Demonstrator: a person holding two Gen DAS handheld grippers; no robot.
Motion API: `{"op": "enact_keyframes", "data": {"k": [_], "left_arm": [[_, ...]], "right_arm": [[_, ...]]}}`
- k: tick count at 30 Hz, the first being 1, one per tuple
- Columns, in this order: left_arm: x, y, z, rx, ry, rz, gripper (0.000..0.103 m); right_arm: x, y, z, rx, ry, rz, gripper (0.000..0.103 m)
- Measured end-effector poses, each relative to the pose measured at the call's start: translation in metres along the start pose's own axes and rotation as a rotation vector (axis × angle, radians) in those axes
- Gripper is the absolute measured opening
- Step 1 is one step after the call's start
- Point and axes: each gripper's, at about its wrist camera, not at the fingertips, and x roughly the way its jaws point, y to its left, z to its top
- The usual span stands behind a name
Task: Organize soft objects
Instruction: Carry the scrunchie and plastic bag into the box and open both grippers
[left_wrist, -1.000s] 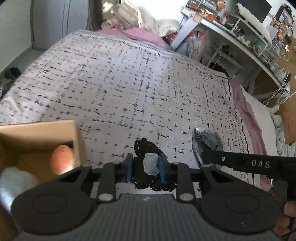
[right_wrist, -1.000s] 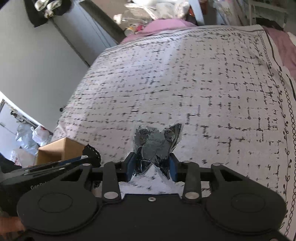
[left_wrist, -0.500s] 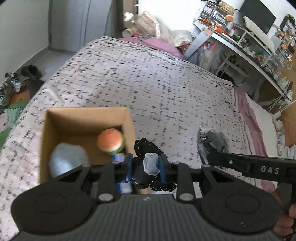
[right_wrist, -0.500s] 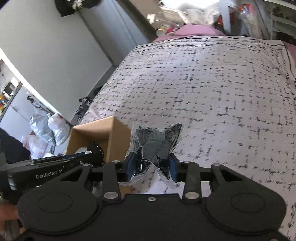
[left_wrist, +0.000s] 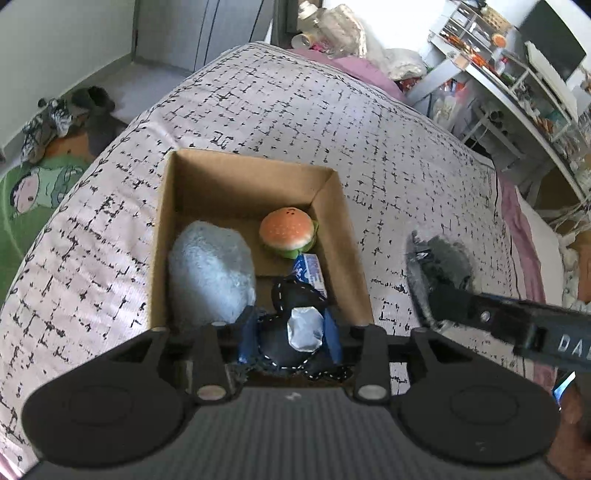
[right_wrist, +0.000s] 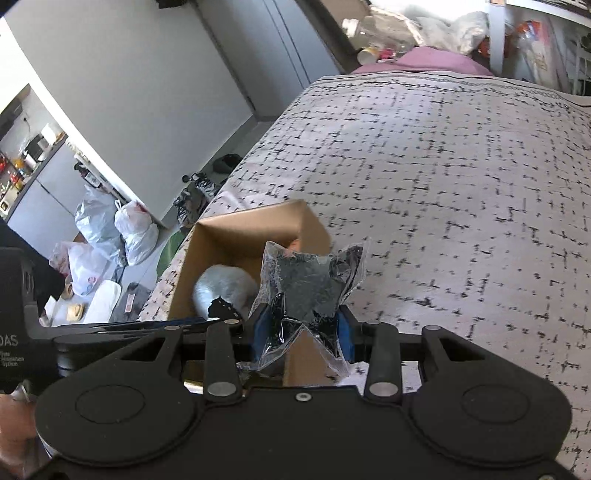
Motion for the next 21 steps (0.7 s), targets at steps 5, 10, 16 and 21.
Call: {"op": "enact_keyframes", "data": {"k": [5,10,16,21], "left_arm": [[-0.019,0.014,0.002,-0.035,-0.050,0.012,0.054],[-0.037,0.029,0.005,-0.059,-0.062,0.026,0.062],[-0.060,0.039,0.004,-0.049,-0.070,0.064,0.073],[-0.071,0.038,-0.003,-0.031,-0.055,0.052,0.078]], "right_arm": [[0.010,0.012,0.000,0.009,0.009,0.006,0.038],[0.022,0.023,0.000,0.028,0.022,0.015,0.038],[0.029,0.038,0.000,0.017,0.021,0.048,0.043],[0.016,0.040,-0.001,0.029,-0.017,0.056,0.076]]}}
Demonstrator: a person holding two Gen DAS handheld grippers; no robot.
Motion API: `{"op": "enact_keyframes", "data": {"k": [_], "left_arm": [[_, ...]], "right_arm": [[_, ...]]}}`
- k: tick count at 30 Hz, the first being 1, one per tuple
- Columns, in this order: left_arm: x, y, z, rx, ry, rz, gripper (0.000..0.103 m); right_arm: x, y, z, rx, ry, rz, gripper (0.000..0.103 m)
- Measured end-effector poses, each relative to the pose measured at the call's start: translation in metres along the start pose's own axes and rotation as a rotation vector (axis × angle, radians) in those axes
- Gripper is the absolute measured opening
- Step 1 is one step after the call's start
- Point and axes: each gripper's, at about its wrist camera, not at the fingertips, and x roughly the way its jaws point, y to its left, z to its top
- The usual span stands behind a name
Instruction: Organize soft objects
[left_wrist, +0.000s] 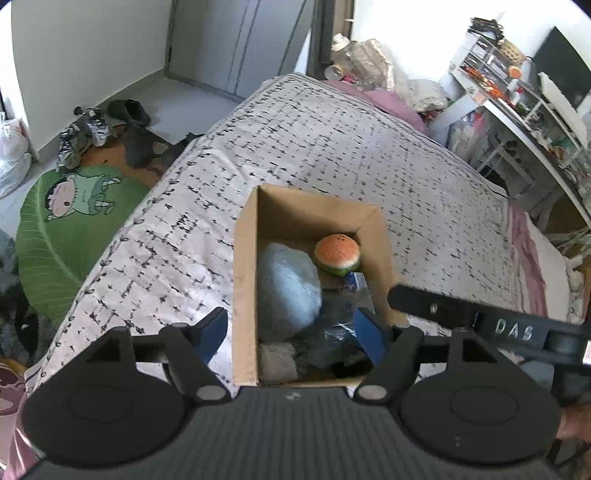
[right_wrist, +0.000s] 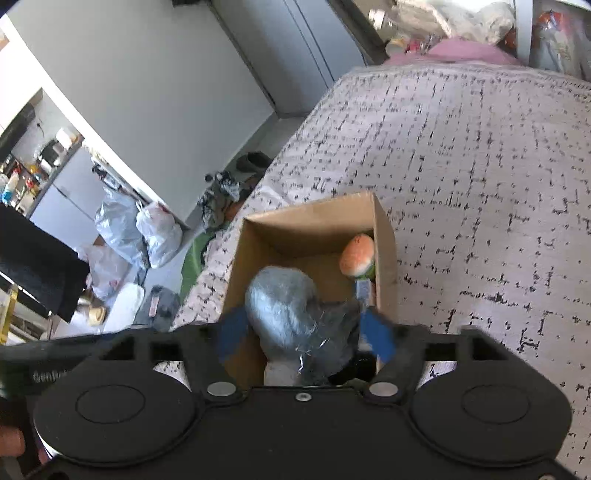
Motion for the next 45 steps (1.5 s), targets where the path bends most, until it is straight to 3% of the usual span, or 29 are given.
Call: {"op": "enact_keyframes", "data": {"k": [3,5,20,27,45], "left_arm": [[-0.005,-0.005,-0.004,0.009,0.012,0.004,0.081],[-0.007,-0.011,-0.006,0.022,0.020,0.037,0.082],[-0.057,-0.053,-0.049,0.032,-0.024,0.086,0.092],[-0.095,-0.072,-0.072,0.017,-0.090,0.097,0.103],[-0.177,-0.132,-0.129,0.069,-0.244,0.074,0.103]], "right_arm": [[-0.014,-0.004,-0.002,0.016,-0.003,-0.005,0.079],[-0.026,-0.009,-0.005,0.008,-0.014,-0.026,0.087],[-0.136,-0.055,-0.025,0.002,-0.095,-0.090,0.101],[-0.182,-0.068,-0.045,-0.006,-0.128,-0.079,0.101],[-0.267,-0.068,-0.089,-0.102,-0.244,-0.084,0.103]]}}
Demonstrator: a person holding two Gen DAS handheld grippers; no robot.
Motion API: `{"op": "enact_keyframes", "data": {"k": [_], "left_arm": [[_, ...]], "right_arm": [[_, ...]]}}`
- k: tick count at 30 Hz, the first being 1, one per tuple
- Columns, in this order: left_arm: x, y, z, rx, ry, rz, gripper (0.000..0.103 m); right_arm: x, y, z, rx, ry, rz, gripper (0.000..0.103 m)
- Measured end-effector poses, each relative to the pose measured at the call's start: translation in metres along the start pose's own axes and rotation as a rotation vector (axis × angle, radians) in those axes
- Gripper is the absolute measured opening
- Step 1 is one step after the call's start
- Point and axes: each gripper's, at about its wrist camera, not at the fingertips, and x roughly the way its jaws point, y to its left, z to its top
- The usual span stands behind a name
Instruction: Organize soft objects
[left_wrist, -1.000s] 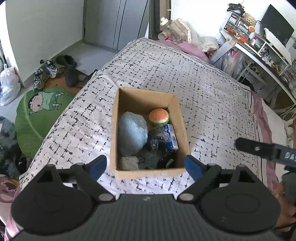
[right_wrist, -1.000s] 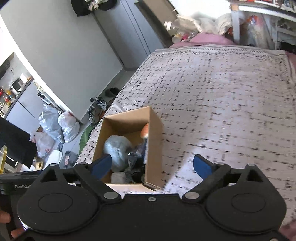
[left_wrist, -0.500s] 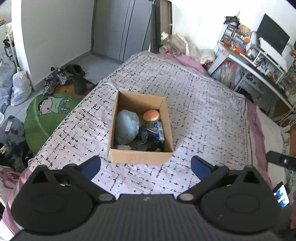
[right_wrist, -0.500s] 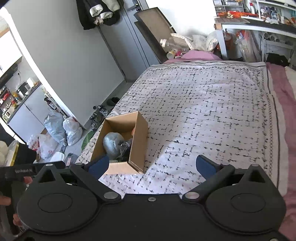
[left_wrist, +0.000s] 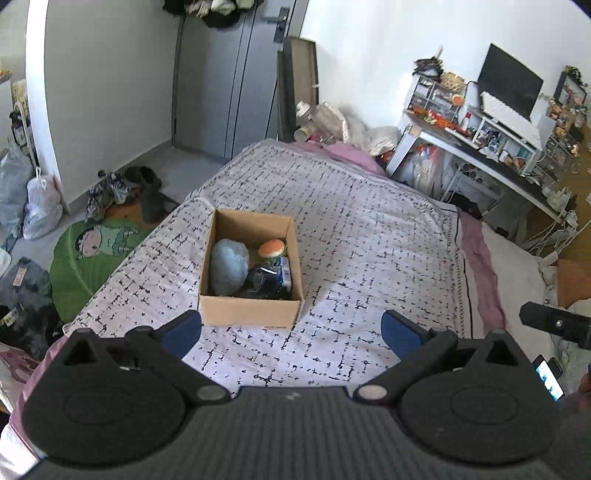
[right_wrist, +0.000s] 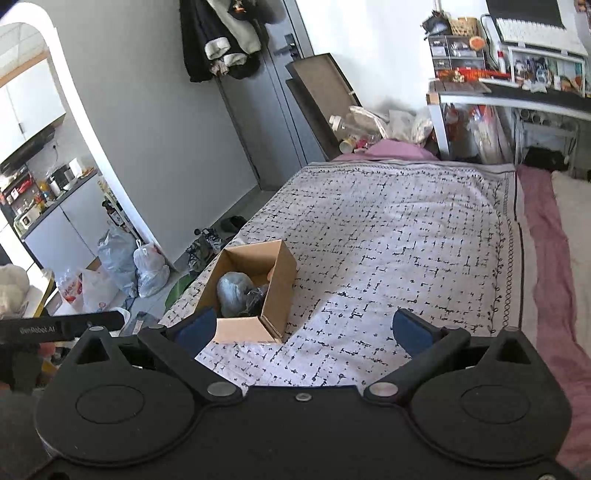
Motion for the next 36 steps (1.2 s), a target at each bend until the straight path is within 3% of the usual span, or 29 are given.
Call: {"op": "enact_keyframes", "data": {"k": [7,13,19,23,36], "left_arm": [[-0.033,-0.015,-0.010,0.028,-0.061,-0.014,0.103],[-0.053,-0.028,-0.019,0.051,-0.094,-0.028,0.103],[-0.058,-0.042,-0.028,0.081,-0.105,-0.038,0.103],[-0.063,-0.047,-0.030,0.107,-0.126,-0.001,0.103],[-0.064,-0.056,-0.040,0.088,-0.144,-0.019,0.103]], "right_arm": [[-0.022,0.004,-0.009,-0.029,-0.028,0.009,0.103],[-0.035,0.009,-0.021,-0.069,-0.039,-0.035,0.103],[-0.047,0.011,-0.029,-0.103,-0.058,-0.076,0.103],[-0.054,0.010,-0.032,-0.093,-0.068,-0.077,0.103],[-0.063,0.018,-0.043,-0.164,-0.089,-0.156,0.103]]}}
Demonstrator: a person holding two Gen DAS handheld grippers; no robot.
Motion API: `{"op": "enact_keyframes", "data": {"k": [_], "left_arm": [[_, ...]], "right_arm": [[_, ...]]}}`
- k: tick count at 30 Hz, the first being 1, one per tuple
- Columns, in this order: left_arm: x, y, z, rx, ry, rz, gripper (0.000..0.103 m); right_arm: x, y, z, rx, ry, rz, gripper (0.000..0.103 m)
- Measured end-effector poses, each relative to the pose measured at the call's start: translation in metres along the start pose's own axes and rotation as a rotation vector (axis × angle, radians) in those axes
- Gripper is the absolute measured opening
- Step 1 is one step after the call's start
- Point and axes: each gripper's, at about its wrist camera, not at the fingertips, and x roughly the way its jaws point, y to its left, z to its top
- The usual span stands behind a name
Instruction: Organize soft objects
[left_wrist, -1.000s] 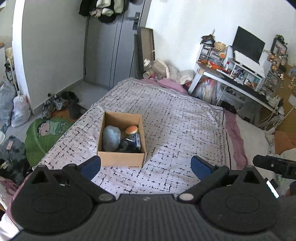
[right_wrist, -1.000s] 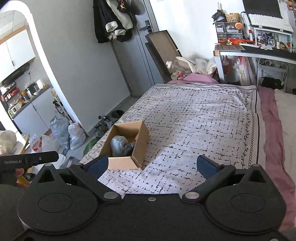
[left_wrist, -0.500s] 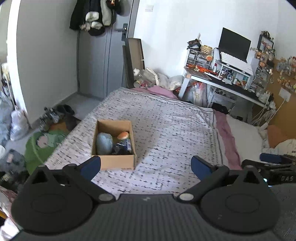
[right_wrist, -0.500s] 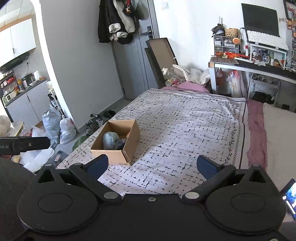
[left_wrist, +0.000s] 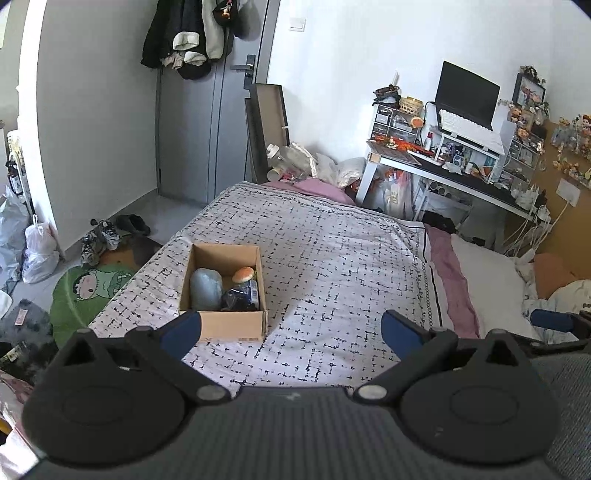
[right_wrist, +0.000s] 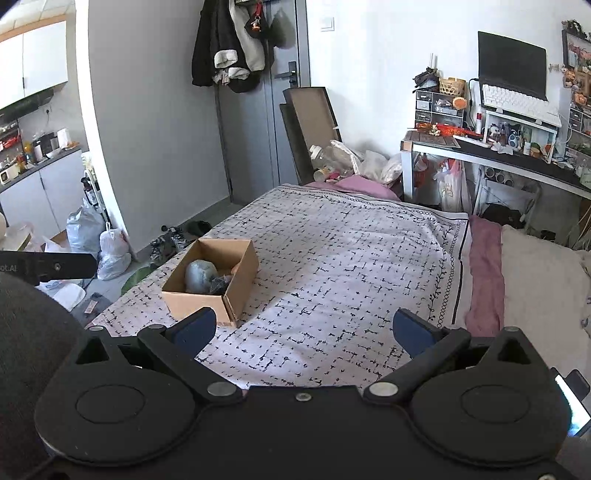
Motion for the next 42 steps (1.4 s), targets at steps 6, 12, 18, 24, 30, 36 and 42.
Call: {"op": "enact_keyframes", "data": {"k": [6,12,18,24,30,36,42], "left_arm": [[0.0003,-0.0087,-0.0010,0.018,-0.002,0.026,0.103],[0.0013,-0.0082,-0.0014,0.024,-0.001,0.032,0.103],[0.0011,-0.0069,-0.0015,0.020,-0.002,0.031,0.103],[0.0021,-0.0072,-0.0031,0.011,0.007,0.020,0.103],[0.0025,-0.0082,-0.0037,0.009,0.012,0.016,0.103],[0.0035,-0.0065,-0.0037,0.007,0.017,0.010,0.103],[0.0038,-0.0064,-0.0035,0.008,0.017,0.008,0.103]], "right_arm": [[-0.0005,0.0023,0.0010,0.012,-0.002,-0.044,0.103],[0.0016,0.0003,0.0006,0.029,0.011,-0.030,0.103],[0.0006,0.0026,0.0013,0.025,0.011,-0.032,0.103],[0.0010,0.0023,0.0017,0.029,0.018,-0.037,0.103],[0.0000,0.0037,0.0020,0.022,0.019,-0.055,0.103],[-0.0018,0.0036,0.0016,0.014,0.014,-0.063,0.103],[-0.0026,0.0031,0.0021,0.020,0.014,-0.075,0.103]]}}
